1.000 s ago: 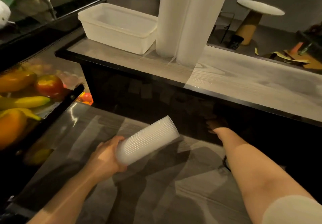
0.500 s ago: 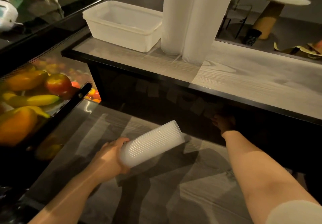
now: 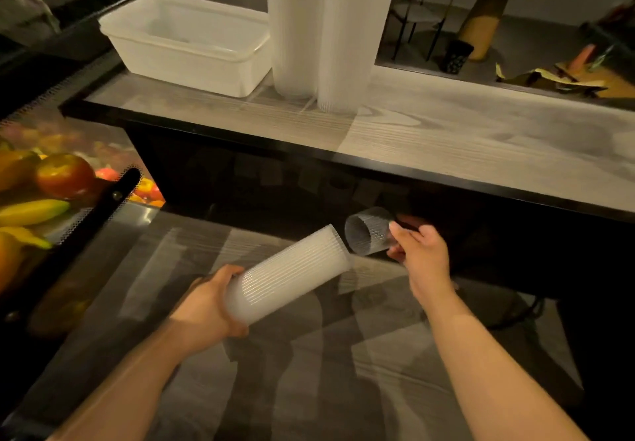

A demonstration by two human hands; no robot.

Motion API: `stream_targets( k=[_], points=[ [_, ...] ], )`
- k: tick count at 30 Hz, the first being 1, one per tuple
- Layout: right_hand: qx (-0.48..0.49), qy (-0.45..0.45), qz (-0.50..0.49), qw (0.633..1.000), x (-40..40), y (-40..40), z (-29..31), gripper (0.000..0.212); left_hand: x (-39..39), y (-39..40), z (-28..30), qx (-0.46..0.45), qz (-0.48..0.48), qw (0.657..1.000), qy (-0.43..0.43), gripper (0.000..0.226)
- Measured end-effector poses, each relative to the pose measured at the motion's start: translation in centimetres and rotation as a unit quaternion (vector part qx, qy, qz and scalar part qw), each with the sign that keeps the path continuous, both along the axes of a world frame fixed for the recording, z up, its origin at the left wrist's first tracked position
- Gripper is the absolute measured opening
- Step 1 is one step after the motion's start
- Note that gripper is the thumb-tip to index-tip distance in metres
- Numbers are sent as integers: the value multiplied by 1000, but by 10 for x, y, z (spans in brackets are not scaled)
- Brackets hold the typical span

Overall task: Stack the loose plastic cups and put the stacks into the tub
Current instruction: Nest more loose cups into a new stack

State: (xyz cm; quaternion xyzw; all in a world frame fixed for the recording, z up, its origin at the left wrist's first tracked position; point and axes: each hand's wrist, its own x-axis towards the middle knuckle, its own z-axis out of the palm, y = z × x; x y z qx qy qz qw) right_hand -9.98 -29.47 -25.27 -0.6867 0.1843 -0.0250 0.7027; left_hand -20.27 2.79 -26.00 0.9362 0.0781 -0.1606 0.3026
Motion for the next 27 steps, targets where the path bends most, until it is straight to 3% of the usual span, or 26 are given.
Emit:
stream_targets(
  k=[4,12,19,25,27],
  points=[
    [15,-39,83,996,-24,13,15,20,-1,-7,1,0,-12,1000,-8,100],
    [-34,-68,80,994,-36,21,18,25,-3,-3,4,19,9,1000,-6,103],
    [-80,-83,159,980,-46,32,19,26,0,-15,6,26,-3,1000,-17,96],
    [-94,-54,214,971,-26,32,9,27,3,-12,-7,42,16,999,8,94],
    [-97,-14,190,977,-7,30,-2,22,4,-11,-12,46,29,998,17,96]
  ],
)
